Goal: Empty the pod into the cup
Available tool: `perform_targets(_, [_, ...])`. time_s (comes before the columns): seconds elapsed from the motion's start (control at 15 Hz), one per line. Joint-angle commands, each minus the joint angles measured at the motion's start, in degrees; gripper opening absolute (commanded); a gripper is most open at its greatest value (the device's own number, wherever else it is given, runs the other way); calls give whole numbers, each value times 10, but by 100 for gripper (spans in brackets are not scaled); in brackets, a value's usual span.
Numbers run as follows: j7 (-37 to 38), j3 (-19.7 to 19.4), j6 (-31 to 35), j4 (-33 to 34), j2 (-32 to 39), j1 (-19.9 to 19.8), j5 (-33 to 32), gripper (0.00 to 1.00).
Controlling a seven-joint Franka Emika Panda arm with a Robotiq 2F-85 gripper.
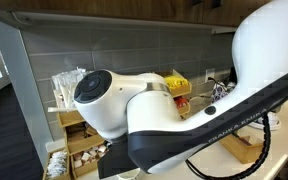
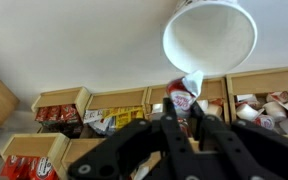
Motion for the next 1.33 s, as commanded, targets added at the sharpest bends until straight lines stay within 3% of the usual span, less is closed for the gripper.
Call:
perform_targets(0.0, [14,1,38,-27,-19,-12,43,5])
perform_targets(0.47, [27,-6,46,-42,-30,-21,123,5])
perform_targets(0.53, [15,-6,26,-11,-8,-14,103,18])
perform_targets(1.0, [21,-6,28,-19,-15,-16,109,18])
perform_targets(1.07, [21,-6,29,-20,-15,-16,109,5])
perform_targets(1.27, [20,-10,63,-41,-27,-29,136,5])
